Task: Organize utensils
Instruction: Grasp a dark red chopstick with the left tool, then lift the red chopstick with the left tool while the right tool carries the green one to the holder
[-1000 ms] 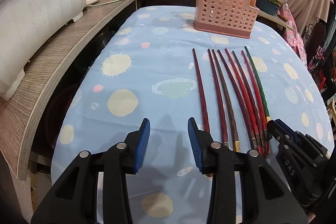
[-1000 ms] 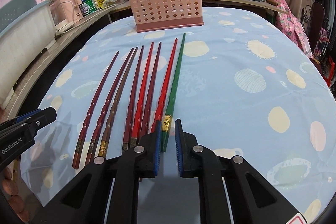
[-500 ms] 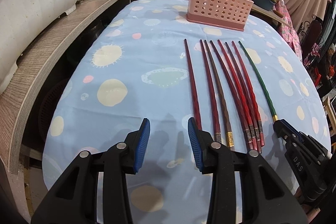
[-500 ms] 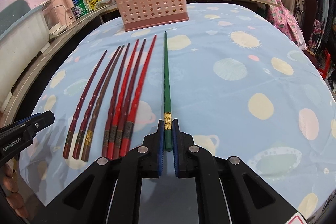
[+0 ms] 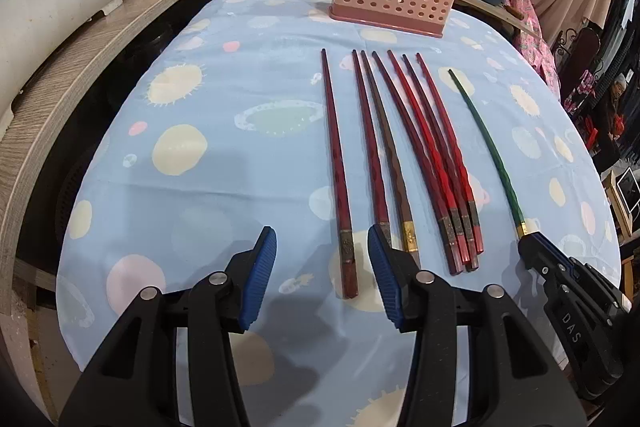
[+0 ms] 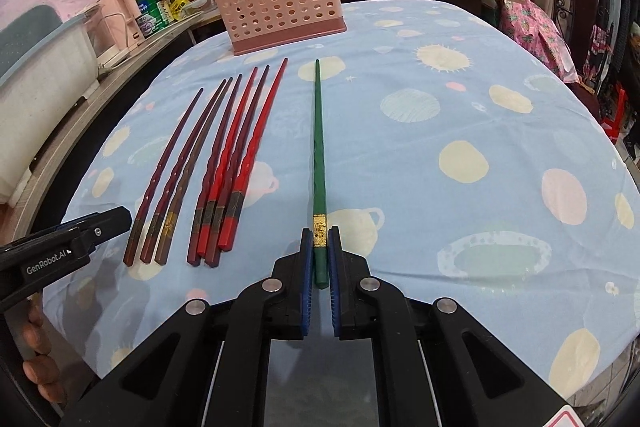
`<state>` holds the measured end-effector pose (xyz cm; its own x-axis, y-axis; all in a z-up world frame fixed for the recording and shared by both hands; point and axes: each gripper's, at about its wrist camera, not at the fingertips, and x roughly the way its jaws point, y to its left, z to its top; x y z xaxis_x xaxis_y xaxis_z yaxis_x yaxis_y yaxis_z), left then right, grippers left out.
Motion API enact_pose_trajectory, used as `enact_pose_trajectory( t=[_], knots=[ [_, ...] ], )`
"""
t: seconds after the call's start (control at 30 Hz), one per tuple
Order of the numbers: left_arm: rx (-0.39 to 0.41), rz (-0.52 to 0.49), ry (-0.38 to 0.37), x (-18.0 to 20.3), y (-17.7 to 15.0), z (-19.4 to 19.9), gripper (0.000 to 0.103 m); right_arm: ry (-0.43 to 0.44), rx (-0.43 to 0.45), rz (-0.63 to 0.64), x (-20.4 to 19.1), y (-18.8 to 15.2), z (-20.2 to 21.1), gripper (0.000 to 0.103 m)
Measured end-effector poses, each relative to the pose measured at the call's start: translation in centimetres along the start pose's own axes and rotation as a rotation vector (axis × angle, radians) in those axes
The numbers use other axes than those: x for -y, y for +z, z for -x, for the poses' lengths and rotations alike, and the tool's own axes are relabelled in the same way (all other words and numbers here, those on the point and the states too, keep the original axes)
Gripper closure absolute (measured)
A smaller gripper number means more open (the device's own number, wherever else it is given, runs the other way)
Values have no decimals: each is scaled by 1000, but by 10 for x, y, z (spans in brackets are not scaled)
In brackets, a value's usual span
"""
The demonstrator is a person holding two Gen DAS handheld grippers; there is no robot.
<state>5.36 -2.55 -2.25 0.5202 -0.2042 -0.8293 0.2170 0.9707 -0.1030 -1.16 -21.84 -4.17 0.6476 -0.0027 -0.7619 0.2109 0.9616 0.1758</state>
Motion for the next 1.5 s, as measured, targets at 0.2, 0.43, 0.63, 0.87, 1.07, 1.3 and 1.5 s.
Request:
enact_pose_trajectory(
  t=[0.2, 0.43, 0.63, 0.87, 1.07, 1.3, 1.5],
  knots=[
    [-13, -9, 8, 2, -5, -4, 58, 2, 1, -1, 0, 0, 0, 96],
    [-23, -17, 23, 3, -10, -8, 68, 4, 5, -3, 1, -2, 1, 96],
    [-23, -10, 30, 1, -10, -8, 84, 5, 5, -4, 1, -2, 1, 96],
    [-29, -7, 25, -2, -9, -7, 96, 7, 6, -6, 1, -3, 2, 96],
    [-36, -2, 17, -3, -8, -6, 96, 5, 9, -6, 1, -4, 5, 96],
    [-13, 8, 7, -6, -4, 5, 96, 0, 28, -4, 2, -3, 13, 96],
    [12, 18, 0, -9, 2, 16, 96, 5, 58, -8, 4, 4, 24, 96]
  ],
)
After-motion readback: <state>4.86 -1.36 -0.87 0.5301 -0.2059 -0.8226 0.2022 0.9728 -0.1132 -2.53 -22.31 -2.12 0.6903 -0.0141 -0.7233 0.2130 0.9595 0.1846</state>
